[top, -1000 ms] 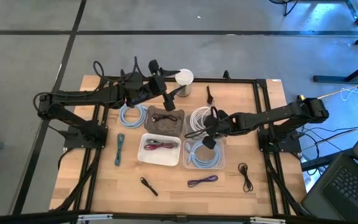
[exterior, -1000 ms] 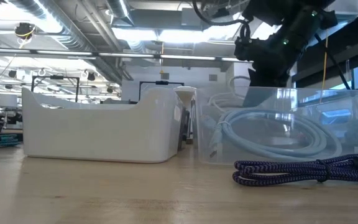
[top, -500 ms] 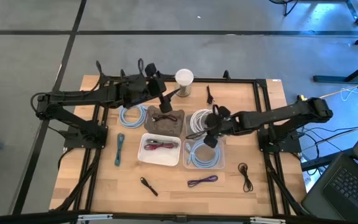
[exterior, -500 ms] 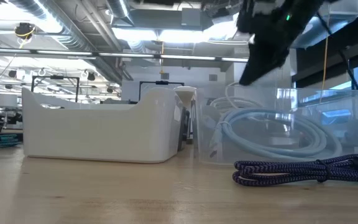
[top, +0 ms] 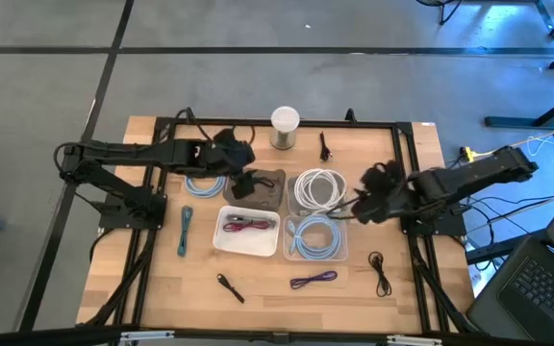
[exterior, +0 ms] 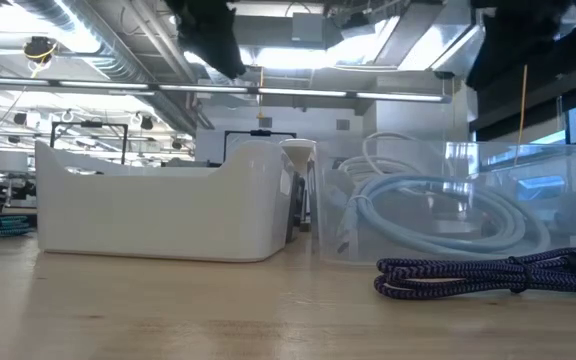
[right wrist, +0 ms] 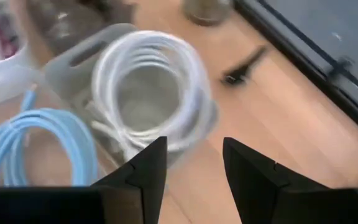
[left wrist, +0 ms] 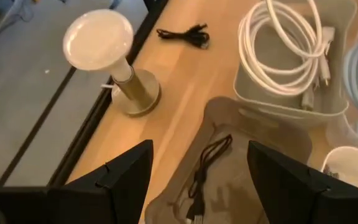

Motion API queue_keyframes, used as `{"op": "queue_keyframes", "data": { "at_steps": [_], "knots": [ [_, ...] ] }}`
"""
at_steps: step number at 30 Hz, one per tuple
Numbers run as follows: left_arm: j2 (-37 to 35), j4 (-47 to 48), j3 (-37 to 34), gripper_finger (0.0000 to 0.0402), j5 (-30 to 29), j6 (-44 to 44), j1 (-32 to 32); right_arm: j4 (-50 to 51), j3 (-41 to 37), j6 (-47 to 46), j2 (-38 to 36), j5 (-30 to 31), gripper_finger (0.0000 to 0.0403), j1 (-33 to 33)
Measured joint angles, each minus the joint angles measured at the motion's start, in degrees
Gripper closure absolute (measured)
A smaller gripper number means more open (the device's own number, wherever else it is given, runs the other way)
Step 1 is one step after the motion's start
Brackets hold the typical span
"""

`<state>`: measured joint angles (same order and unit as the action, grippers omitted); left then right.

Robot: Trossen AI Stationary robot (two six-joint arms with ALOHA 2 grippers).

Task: Pick & Place USB Port
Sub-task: Put the top black charger cable into the black bin

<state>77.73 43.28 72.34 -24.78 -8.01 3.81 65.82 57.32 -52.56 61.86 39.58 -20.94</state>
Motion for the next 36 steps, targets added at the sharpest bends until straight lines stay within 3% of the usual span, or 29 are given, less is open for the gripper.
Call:
{"op": "queue_keyframes", "data": {
  "at_steps": [3, 6, 12, 14, 16, 19, 22, 28, 36],
  "knots": [
    [0.0, -0.9, 0.0, 0.0148, -1.6, -0.5, -1.6, 1.6, -0.3, -7.8, -2.0, 5.9, 0.0243, 0.8],
    [0.0, -3.9, 0.0, 0.0148, -1.7, -1.5, -2.7, 1.3, -0.3, -7.2, -2.2, 3.3, 0.0247, 7.2],
    [0.3, -6.3, 0.0, 0.0148, -1.6, -0.9, -4.7, -8.6, -0.3, 11.8, -1.9, -5.7, 0.0251, 26.8],
    [0.3, -6.2, 0.0, 0.0148, -1.6, -1.2, -4.9, -17.4, -0.3, 20.9, -1.9, -13.3, 0.0251, 34.1],
    [0.3, -6.2, 0.0, 0.0148, -1.6, -1.3, -4.9, -26.6, -0.2, 27.5, -1.2, -24.7, 0.0252, 41.7],
    [0.3, -6.2, 0.0, 0.0148, -1.6, -1.3, -4.9, -34.4, -0.2, 30.1, 1.4, -41.4, 0.0252, 52.0],
    [0.3, -6.2, 0.0, 0.0148, -1.6, -1.3, -4.9, -35.0, -0.1, 30.3, 6.8, -50.1, 0.0252, 58.7],
    [0.3, -5.8, 0.0, 0.0148, -1.6, -1.3, -4.9, -34.8, 1.5, 31.6, 20.8, -55.6, 0.0252, 62.8],
    [0.7, -4.7, 0.0, 0.0148, -1.5, 0.0, -4.9, -31.2, 16.1, 37.5, 36.5, -55.5, 0.0251, 62.8]
  ]
}}
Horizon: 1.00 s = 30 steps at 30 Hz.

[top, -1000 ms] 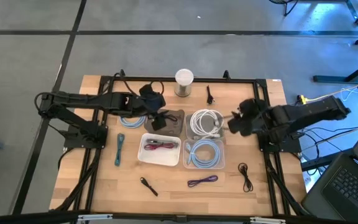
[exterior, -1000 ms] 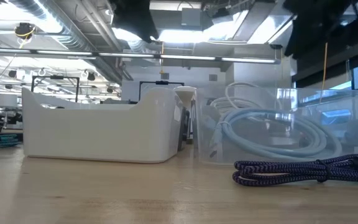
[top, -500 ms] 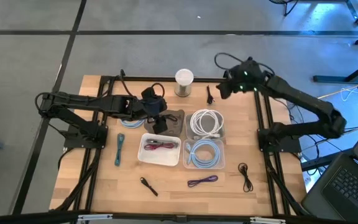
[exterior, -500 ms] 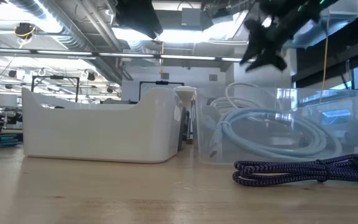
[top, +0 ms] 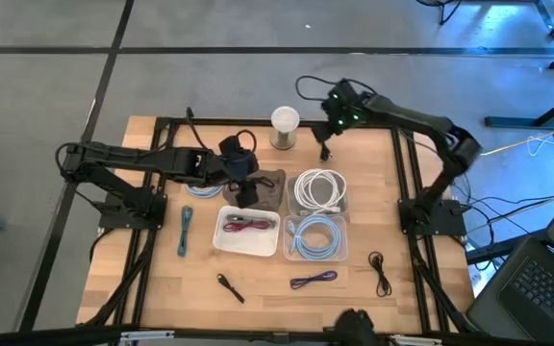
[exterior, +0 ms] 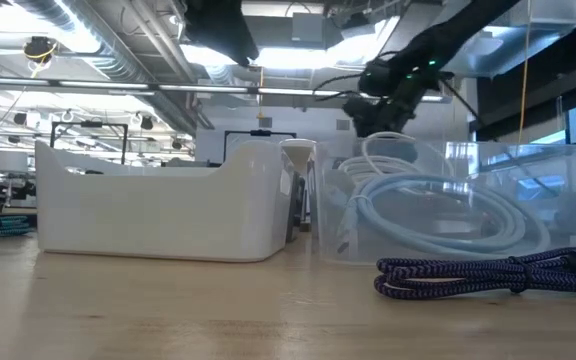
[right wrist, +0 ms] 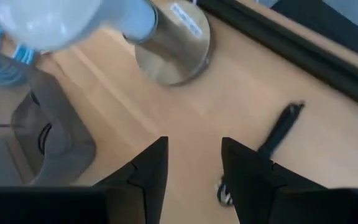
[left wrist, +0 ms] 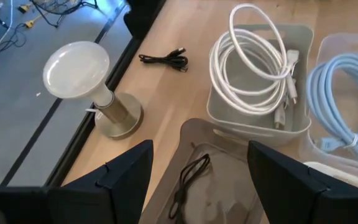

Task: Pick & Place USB Port
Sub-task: Put the top black charger cable into the black bin

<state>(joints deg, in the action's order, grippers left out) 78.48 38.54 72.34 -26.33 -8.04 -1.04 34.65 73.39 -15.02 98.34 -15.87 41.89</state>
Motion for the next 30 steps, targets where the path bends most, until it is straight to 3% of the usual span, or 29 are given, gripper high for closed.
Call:
{"op": "queue_keyframes", "data": {
  "at_steps": [4, 10, 22, 30],
  "knots": [
    [0.3, 3.0, 0.0, 0.0148, 0.1, 0.2, 0.0, 6.6, 5.3, 1.5, 4.1, 5.5, 0.0240, 0.0],
    [0.3, 5.1, 0.0, 0.0148, 0.0, -0.7, 0.0, 9.3, 3.6, -0.1, 4.4, 10.3, 0.0233, 0.0],
    [0.3, 2.0, 0.0, 0.0148, 0.0, -0.8, 0.0, -2.4, -5.8, -3.9, 4.7, 10.3, 0.0233, 0.8],
    [0.3, -0.9, 0.0, 0.0148, 0.8, 0.7, 0.0, -4.6, -6.4, -4.0, 11.6, 7.9, 0.0233, 0.8]
  ]
}}
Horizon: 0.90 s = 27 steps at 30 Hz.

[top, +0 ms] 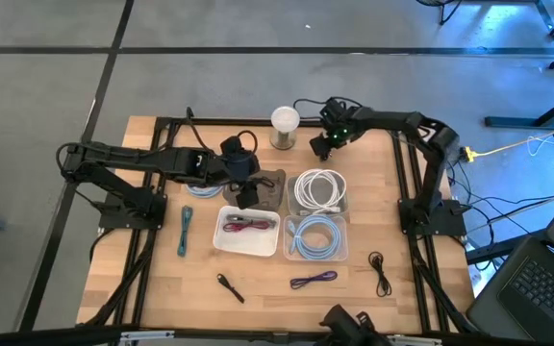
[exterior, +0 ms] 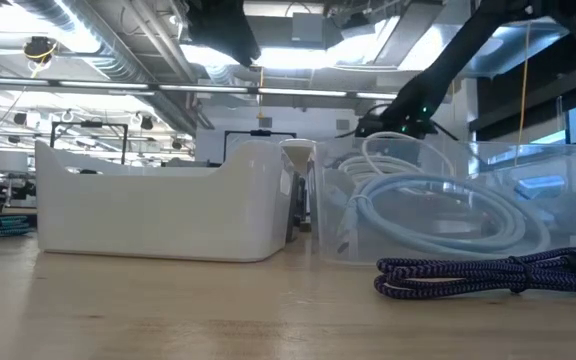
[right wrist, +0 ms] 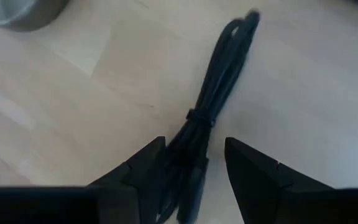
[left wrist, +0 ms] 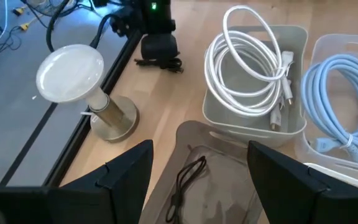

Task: Pick & Place USB Port
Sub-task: Put the top black charger cable into the black bin

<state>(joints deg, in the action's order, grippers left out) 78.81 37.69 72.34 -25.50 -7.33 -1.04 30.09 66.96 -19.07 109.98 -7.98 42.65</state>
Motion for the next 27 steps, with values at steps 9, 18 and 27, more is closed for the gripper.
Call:
{"op": "queue_keyframes", "data": {
  "at_steps": [9, 18, 27],
  "knots": [
    [0.0, 0.0, 0.0, 0.0148, 0.0, 0.0, 0.0, -1.5, 1.1, 1.2, 2.4, -0.1, 0.0272, 0.0],
    [0.0, 0.3, 0.0, 0.0148, 0.0, -0.3, 0.0, -1.0, 2.2, 5.8, 0.4, 2.5, 0.0380, -0.5],
    [0.0, 0.3, 0.0, 0.0148, -0.1, -0.4, 0.0, 2.7, 2.2, 7.6, -11.6, 5.9, 0.0380, -2.0]
  ]
}}
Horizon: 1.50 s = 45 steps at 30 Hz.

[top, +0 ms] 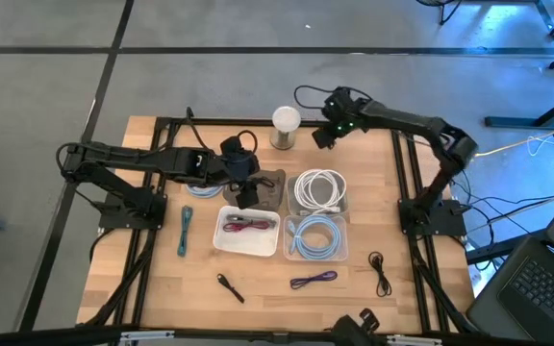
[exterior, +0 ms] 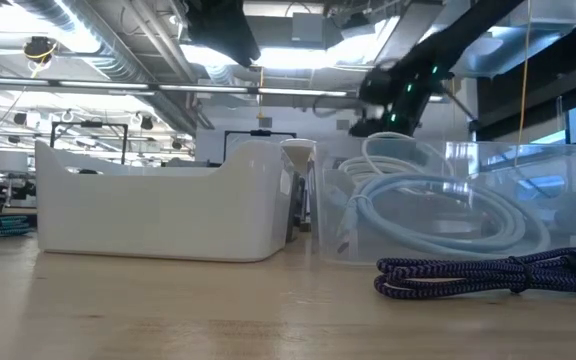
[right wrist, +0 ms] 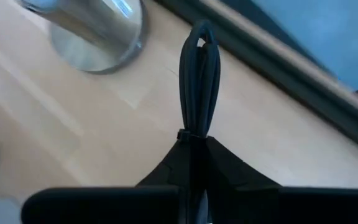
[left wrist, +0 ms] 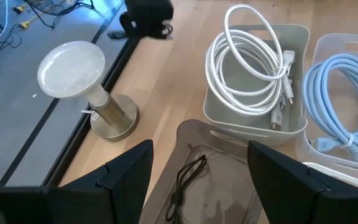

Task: Pick & Place USB Port
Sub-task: Put the top black charger cable into the black bin

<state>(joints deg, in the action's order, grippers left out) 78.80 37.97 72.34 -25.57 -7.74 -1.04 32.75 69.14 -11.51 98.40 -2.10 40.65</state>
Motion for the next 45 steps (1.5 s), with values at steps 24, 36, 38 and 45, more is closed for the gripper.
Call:
{"op": "queue_keyframes", "data": {
  "at_steps": [24, 36, 38, 45],
  "knots": [
    [0.2, -12.5, 0.0, 0.0148, 0.0, 5.9, 0.0, -1.1, 0.1, 4.5, -31.9, 0.6, 0.0381, -26.9],
    [2.1, -37.7, 0.0, 0.0148, 10.7, 18.1, 0.0, -12.8, 0.1, 6.8, -32.2, 3.2, 0.0381, -45.0],
    [2.2, -40.8, 0.0, 0.0148, 13.7, 19.0, 0.0, -15.0, 0.2, 7.9, -32.2, 3.4, 0.0381, -46.6],
    [2.2, -49.9, 0.0, 0.0148, 26.7, 18.5, 0.0, -16.9, 0.2, 12.0, -32.0, 8.6, 0.0381, -49.2]
  ]
}}
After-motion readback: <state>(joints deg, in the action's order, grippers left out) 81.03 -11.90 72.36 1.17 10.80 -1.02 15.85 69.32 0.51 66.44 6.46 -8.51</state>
